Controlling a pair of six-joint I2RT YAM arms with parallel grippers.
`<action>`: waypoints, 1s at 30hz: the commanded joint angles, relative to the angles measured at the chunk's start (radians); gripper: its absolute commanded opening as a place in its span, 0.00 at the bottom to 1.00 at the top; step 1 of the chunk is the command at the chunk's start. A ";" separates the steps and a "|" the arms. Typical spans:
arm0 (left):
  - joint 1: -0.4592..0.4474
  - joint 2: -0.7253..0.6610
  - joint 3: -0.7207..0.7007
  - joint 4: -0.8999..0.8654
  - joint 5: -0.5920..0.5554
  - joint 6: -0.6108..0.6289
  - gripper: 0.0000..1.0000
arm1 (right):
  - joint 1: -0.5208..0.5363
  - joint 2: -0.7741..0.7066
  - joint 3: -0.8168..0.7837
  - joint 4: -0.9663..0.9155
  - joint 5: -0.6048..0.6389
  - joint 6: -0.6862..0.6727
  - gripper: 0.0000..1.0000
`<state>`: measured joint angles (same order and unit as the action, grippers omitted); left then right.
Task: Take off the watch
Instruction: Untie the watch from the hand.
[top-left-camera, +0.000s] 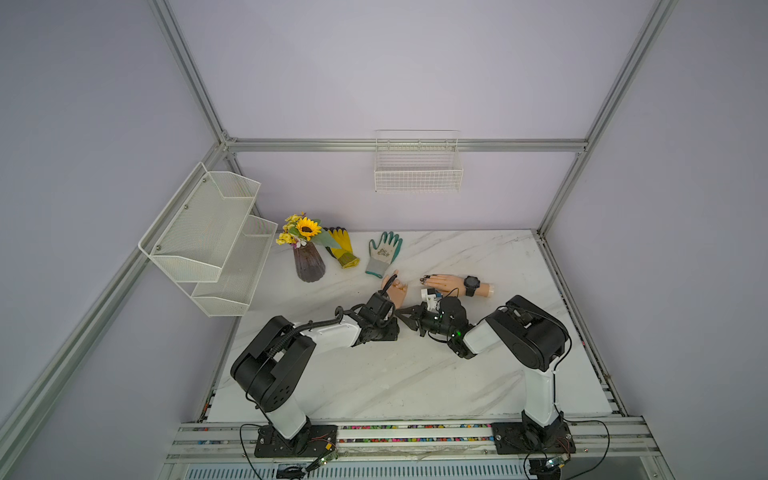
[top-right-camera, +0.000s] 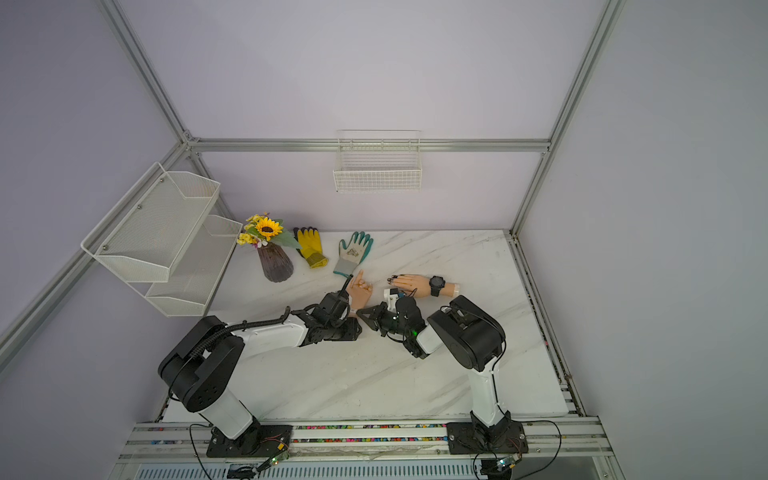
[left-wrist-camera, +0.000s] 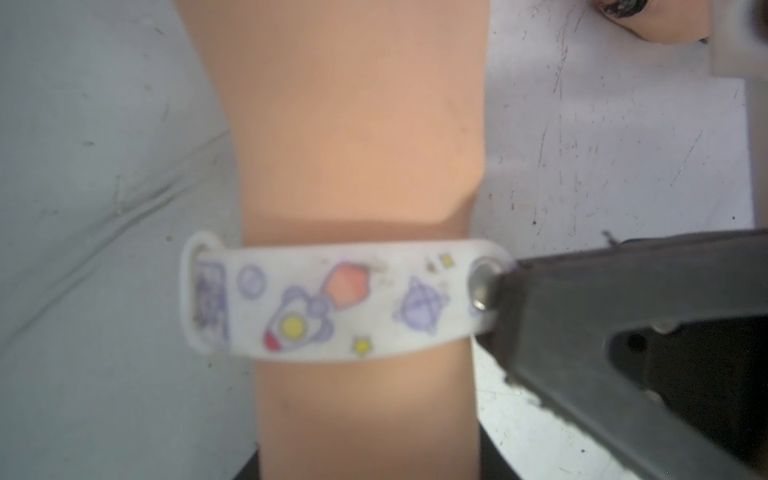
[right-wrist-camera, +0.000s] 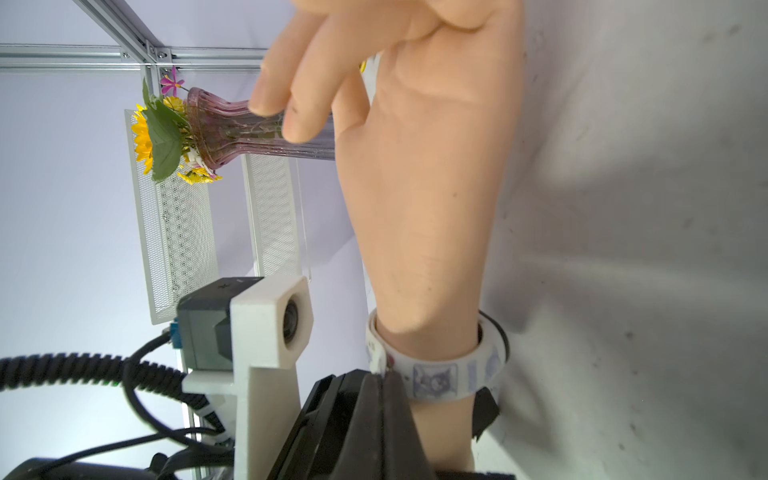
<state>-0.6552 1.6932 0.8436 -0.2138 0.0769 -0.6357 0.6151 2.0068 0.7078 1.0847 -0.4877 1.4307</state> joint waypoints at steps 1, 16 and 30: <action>-0.057 0.139 -0.089 -0.285 0.092 0.071 0.00 | 0.000 -0.065 0.074 0.129 0.006 0.045 0.00; -0.098 0.255 -0.057 -0.297 0.140 0.086 0.00 | -0.058 -0.118 0.053 0.236 0.005 0.211 0.00; -0.114 0.383 -0.050 -0.290 0.184 0.088 0.00 | -0.130 -0.103 0.031 0.326 0.007 0.373 0.00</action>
<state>-0.6895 1.8477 0.9268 -0.0204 0.0608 -0.6041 0.5011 1.9812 0.6983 1.1233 -0.4953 1.7554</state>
